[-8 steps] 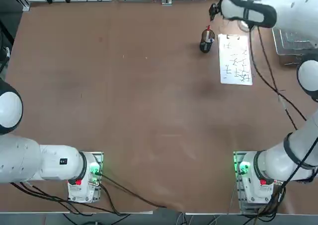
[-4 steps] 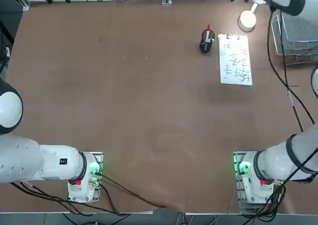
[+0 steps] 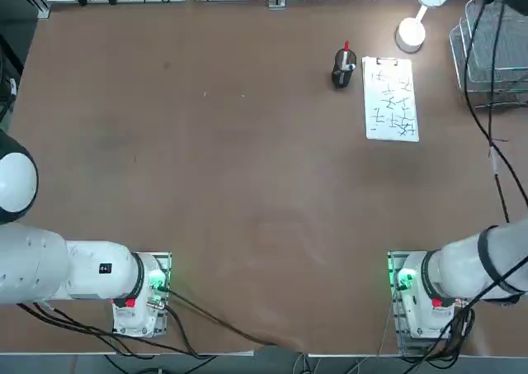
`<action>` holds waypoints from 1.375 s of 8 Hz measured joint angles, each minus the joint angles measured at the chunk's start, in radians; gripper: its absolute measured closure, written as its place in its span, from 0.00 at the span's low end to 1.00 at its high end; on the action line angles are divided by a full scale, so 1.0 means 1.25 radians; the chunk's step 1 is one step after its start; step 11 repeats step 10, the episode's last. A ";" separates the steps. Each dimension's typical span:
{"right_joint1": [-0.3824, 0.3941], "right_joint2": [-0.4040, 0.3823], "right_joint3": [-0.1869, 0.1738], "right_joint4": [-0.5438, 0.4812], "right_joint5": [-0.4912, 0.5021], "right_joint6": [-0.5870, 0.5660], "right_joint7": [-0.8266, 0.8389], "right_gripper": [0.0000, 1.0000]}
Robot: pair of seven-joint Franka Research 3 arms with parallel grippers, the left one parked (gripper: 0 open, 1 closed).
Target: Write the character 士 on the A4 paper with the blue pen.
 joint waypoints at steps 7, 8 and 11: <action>-0.001 -0.049 -0.034 0.083 0.037 -0.308 -0.274 0.00; 0.000 -0.056 -0.031 0.083 0.039 -0.326 -0.285 0.00; 0.001 -0.065 -0.014 0.083 0.065 -0.335 -0.291 0.00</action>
